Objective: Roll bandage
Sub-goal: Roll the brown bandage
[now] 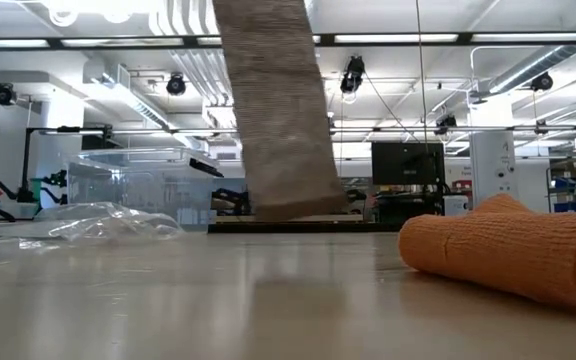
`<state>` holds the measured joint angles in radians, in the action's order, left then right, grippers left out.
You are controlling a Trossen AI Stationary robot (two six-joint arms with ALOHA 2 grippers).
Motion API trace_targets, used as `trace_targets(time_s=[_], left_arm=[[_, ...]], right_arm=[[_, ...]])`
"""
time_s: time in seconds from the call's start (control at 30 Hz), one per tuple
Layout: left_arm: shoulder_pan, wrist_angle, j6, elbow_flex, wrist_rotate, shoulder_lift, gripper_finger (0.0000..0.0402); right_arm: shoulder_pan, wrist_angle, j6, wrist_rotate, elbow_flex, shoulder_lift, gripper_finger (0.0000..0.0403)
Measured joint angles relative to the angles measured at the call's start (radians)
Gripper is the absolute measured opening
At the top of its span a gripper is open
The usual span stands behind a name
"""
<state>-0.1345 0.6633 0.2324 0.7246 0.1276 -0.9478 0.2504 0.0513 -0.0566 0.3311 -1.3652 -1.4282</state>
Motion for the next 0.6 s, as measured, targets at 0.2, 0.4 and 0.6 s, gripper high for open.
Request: trace_targets(time_s=[0.2, 0.4, 0.6], left_arm=[[-0.003, 0.02, -0.06, -0.002, -0.063, -0.003, 0.0033], [-0.003, 0.045, -0.062, 0.006, -0.062, -0.014, 0.0034], [-0.003, 0.048, -0.062, 0.031, -0.06, -0.012, 0.0034]], right_arm=[[-0.01, 0.054, -0.064, 0.08, -0.027, -0.045, 0.0203], [-0.029, 0.027, -0.054, 0.034, -0.05, -0.1, 0.0163], [-0.034, 0.029, -0.082, 0.035, -0.068, -0.126, 0.0035]])
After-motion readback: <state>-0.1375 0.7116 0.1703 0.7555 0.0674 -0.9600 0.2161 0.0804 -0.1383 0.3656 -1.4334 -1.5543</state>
